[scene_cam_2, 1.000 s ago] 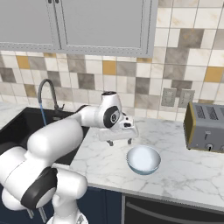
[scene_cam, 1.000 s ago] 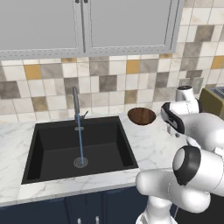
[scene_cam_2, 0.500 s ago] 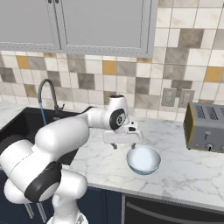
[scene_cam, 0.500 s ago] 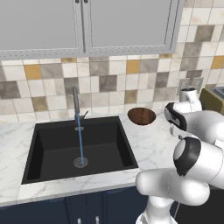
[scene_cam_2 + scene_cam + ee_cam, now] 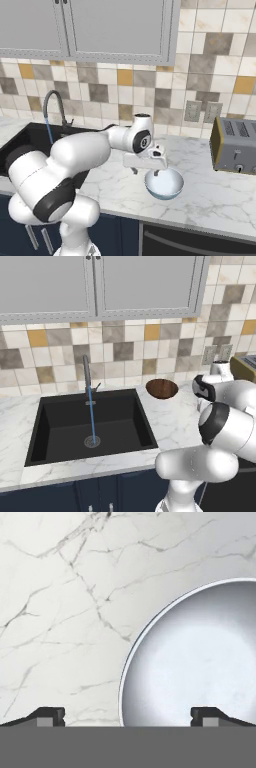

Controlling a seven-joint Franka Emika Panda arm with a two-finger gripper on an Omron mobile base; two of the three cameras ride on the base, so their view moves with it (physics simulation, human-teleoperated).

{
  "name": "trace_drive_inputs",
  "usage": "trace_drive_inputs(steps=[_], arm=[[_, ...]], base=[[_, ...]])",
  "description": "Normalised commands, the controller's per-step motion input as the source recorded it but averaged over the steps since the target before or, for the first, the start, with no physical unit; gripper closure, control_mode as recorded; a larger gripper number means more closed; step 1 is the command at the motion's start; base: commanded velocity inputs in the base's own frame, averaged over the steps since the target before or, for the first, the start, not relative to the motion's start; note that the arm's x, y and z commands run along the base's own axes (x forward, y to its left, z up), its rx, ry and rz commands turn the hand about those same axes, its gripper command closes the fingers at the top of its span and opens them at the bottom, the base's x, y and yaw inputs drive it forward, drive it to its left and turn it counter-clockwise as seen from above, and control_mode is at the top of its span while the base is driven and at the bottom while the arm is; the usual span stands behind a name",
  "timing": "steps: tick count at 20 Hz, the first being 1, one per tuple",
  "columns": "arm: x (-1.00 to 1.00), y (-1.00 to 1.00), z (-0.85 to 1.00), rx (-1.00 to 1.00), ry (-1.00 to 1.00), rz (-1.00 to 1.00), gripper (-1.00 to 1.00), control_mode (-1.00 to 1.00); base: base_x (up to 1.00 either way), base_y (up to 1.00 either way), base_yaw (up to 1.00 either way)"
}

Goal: Rinse each bowl for a few seconds and place them down in the sink or on the counter.

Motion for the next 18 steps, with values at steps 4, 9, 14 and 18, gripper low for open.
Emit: trace_drive_inputs(steps=[4,9,14,18], arm=[[0.00,-0.01,-0.21,0.02,0.00,-0.04,-1.00,-1.00],[0.00,-0.04,-0.18,0.02,0.00,-0.04,-1.00,-1.00],[0.00,-0.13,-0.16,0.02,0.00,-0.03,-1.00,-1.00],[0.00,-0.10,-0.17,0.02,0.00,-0.02,-1.00,-1.00]], base=[[0.00,0.00,0.00],[0.00,0.00,0.00],[0.00,0.00,0.00],[0.00,0.00,0.00]])
